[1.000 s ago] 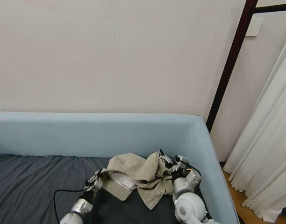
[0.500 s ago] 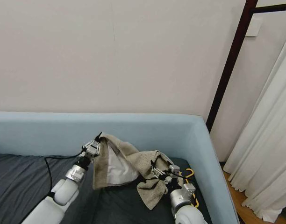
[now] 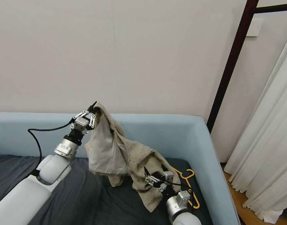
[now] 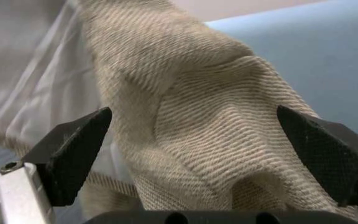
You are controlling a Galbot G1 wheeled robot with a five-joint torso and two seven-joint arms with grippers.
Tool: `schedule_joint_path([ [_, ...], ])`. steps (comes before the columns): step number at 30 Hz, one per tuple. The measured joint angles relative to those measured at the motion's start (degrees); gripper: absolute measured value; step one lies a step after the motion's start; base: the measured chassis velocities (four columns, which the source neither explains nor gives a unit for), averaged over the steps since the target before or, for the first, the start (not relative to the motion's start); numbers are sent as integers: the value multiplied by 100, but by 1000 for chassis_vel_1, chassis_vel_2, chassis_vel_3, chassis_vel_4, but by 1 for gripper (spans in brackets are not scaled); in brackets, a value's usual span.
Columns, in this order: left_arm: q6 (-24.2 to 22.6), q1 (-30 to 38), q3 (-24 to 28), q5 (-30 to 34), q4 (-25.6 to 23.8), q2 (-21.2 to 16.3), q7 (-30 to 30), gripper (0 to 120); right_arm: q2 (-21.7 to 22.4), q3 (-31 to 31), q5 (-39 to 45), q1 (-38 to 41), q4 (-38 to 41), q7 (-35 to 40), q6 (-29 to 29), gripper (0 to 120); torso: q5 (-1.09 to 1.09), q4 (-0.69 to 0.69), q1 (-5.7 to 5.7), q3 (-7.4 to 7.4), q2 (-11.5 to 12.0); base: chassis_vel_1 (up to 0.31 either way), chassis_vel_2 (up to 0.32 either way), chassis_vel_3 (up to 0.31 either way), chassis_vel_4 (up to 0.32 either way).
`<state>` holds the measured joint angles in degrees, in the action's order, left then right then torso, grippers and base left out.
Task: Pick up the clothes from the sofa and hang them on the clothes hanger.
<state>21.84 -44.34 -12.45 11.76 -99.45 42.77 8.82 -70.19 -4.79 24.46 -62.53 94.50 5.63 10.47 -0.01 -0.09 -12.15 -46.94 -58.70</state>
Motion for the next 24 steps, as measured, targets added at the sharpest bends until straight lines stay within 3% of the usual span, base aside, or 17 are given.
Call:
schedule_joint_path([
  [3,-51,-40,-79,59,-73,-81,11,1,-103,-233,-679,3,-256,-252,365,100,0,0,0,0,0,0,0,0,0],
  [21,-260,-349,-486,227,-392,-151,44,1,-922,-689,-2663,563,-1554,197,845,100,1,0,0,0,0,0,0,0,0],
  [24,-285,-478,-596,254,-473,-164,47,1,-1033,-676,-2951,638,-1724,428,827,92,0,0,0,0,0,0,0,0,0],
])
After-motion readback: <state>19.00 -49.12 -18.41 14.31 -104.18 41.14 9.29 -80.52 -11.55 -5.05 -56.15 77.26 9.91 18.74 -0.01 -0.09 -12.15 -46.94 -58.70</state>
